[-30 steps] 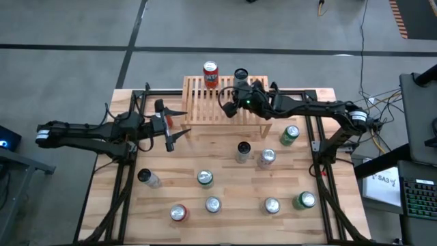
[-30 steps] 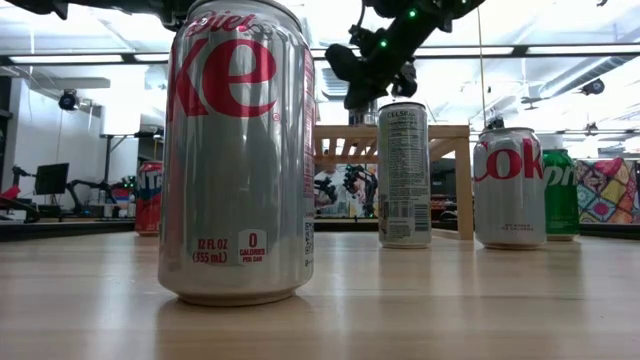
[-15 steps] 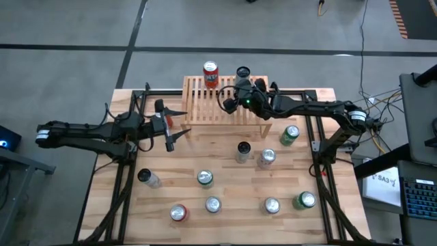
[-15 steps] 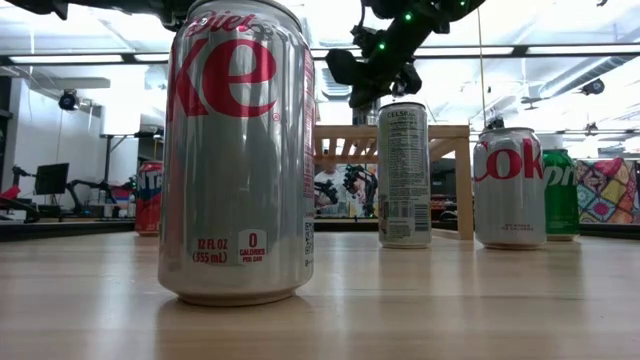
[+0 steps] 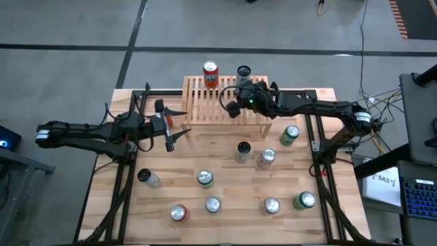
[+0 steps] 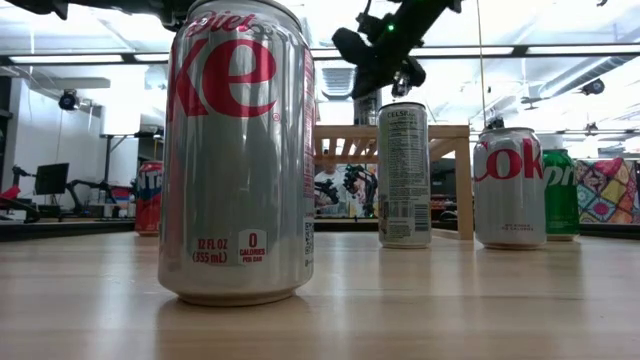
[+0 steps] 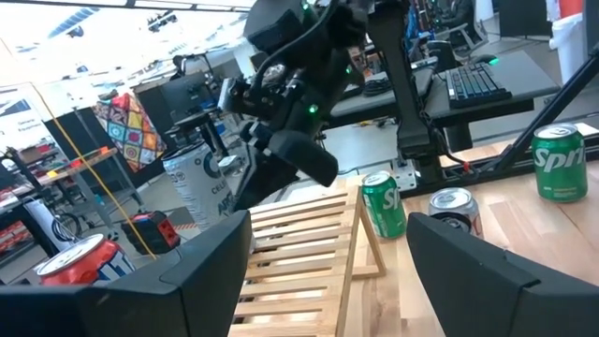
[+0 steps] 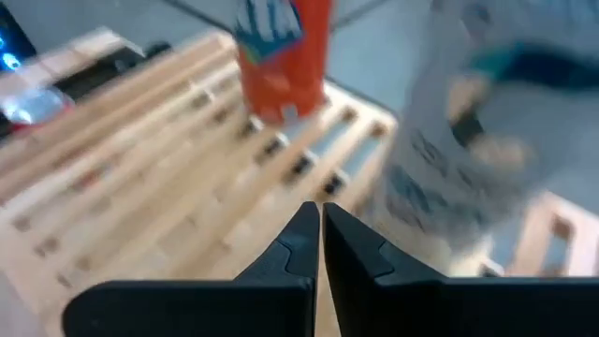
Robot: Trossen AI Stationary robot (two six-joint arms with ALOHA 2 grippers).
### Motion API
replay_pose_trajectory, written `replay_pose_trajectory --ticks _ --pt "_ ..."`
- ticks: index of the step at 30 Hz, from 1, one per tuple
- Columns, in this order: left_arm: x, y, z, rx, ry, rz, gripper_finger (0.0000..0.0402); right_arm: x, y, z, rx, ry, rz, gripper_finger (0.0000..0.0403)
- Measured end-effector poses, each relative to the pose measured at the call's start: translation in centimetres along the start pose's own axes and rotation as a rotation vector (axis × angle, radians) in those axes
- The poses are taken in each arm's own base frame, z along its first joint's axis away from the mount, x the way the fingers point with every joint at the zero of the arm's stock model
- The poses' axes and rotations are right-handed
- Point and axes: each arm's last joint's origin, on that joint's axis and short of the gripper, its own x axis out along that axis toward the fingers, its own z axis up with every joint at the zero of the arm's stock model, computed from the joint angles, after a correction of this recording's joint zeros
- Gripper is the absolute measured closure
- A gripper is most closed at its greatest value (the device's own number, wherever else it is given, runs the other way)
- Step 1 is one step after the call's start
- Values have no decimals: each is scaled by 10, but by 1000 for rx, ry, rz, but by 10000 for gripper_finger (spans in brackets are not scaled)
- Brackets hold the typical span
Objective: Place canned beverage on shelf
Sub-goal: Put the white blue soda can on the shelf
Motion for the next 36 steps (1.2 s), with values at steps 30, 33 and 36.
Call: replay_pose_trajectory --ticks 30,33,36 --pt "0 0 0 11 3 -1 130 8 -20 10 9 -22 -103 394" --pt "0 0 0 11 3 -1 130 9 -21 11 5 -27 -104 394" --pt "0 0 0 12 3 -1 130 10 -24 12 10 -26 -113 394"
